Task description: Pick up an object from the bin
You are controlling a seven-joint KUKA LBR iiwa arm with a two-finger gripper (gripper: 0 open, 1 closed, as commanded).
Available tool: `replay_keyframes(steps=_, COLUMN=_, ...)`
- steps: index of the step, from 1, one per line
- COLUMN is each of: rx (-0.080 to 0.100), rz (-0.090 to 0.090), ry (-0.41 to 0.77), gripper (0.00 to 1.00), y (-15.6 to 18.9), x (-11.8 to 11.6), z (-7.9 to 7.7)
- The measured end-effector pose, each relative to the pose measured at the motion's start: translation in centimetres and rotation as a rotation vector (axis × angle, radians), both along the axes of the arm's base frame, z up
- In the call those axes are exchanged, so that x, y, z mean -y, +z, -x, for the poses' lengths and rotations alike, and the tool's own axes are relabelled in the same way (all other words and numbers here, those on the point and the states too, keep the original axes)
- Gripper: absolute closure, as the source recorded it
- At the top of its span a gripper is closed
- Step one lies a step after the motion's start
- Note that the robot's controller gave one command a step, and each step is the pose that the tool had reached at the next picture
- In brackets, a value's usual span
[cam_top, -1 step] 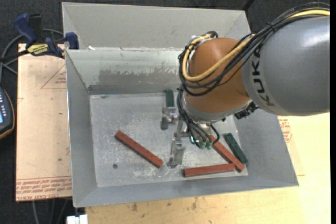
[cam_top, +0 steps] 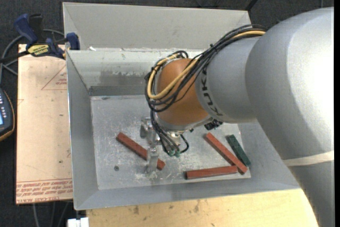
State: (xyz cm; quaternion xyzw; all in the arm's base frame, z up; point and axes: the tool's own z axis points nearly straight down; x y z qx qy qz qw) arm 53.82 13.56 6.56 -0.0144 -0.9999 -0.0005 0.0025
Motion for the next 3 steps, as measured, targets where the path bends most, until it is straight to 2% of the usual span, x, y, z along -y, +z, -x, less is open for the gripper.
replay_keyframes(steps=1, rx=0.006, rz=-0.001, ry=-0.004, gripper=1.0, y=0.5, x=0.1, z=-0.2)
replay_keyframes(steps=2, rx=0.017, rz=-0.002, ry=0.118, gripper=1.0, y=12.8, x=-0.6, z=-2.4)
replay_keyframes(steps=3, rx=0.014, rz=-0.001, ry=0.498, gripper=1.0, y=18.0, x=-1.0, z=-4.2)
